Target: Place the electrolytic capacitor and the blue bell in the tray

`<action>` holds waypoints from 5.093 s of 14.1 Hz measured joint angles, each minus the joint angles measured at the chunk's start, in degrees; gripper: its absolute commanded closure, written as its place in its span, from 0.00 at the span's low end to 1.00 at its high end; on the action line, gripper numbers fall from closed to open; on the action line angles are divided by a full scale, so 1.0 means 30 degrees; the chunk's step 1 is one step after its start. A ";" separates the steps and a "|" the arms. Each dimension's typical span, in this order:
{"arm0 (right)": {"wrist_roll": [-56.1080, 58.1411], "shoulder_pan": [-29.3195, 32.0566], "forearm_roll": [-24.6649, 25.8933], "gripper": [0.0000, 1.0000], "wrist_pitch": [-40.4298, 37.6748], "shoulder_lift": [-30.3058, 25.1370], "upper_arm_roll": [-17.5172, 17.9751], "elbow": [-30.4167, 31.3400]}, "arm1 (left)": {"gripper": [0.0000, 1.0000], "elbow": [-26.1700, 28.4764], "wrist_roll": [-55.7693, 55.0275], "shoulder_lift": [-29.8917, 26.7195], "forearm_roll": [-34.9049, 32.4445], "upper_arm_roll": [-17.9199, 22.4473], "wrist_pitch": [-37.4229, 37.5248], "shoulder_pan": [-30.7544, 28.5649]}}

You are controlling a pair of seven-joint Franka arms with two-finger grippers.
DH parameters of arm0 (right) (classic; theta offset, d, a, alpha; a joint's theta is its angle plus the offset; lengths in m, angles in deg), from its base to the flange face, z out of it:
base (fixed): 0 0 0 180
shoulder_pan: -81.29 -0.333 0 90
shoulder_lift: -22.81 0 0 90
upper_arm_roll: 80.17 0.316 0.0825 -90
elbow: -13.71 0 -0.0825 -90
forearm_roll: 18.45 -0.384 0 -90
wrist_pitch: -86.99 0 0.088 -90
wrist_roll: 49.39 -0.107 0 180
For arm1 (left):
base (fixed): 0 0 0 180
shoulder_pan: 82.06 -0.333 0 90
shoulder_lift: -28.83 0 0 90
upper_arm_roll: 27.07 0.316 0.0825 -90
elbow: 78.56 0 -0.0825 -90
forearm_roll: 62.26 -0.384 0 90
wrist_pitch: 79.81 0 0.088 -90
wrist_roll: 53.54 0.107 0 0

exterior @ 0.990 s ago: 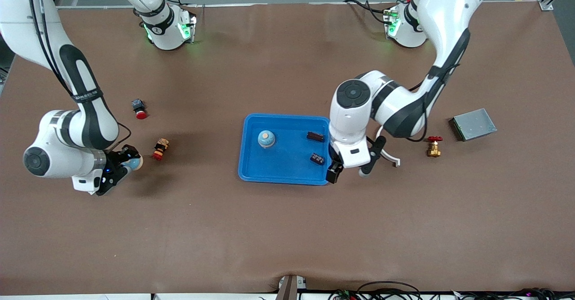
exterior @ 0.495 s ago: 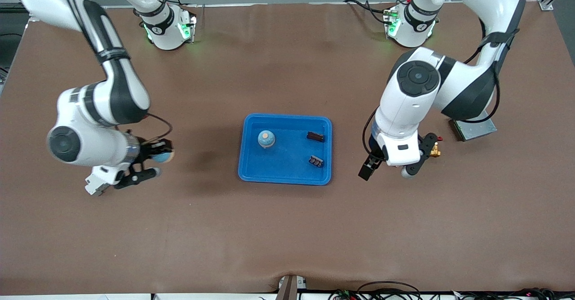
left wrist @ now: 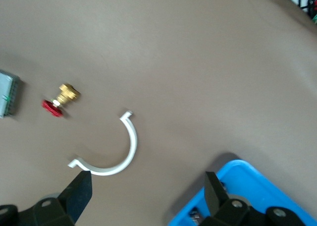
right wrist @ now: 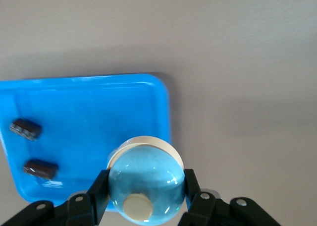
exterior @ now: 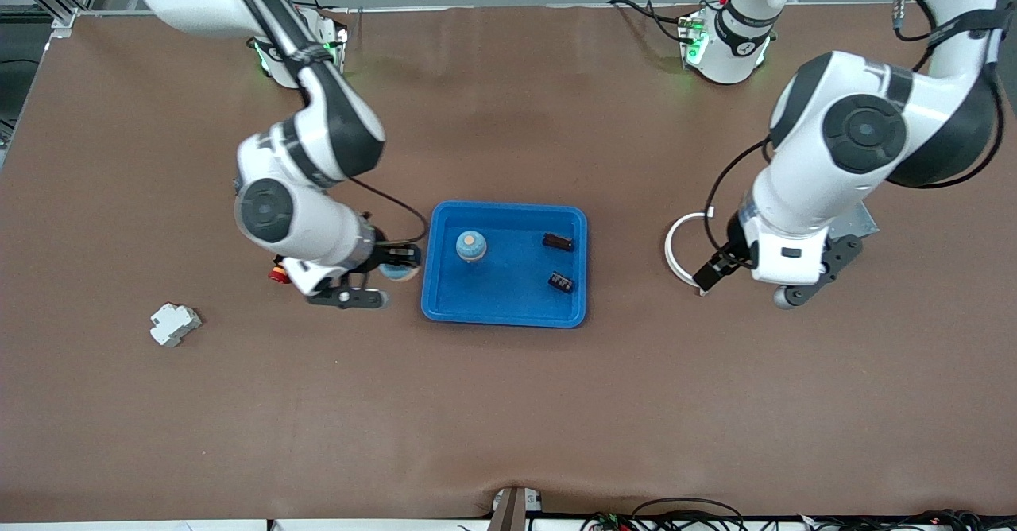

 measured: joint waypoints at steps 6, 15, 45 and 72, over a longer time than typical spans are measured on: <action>-0.2107 -0.1837 0.0237 0.93 0.2029 0.3040 -0.0231 -0.2124 | 0.00 0.0003 0.6653 -0.1716 0.0254 -0.0032 0.2633 -0.2028; -0.2313 -0.2081 0.1641 0.92 0.3033 0.4375 -0.0352 -0.2227 | 0.00 -0.0993 1.0248 -0.3719 0.0640 -0.0047 0.5471 -0.3024; -0.2038 -0.0998 0.1735 0.00 -0.7430 -0.2153 -0.0574 -0.3700 | 0.00 0.0958 1.6216 -0.8308 0.3361 0.6031 0.7231 0.0845; 0.8416 0.6883 0.2603 0.00 -0.9273 -0.8167 -0.3815 -0.2024 | 0.00 0.1339 1.7346 -0.8377 0.3363 0.5740 0.7094 0.0872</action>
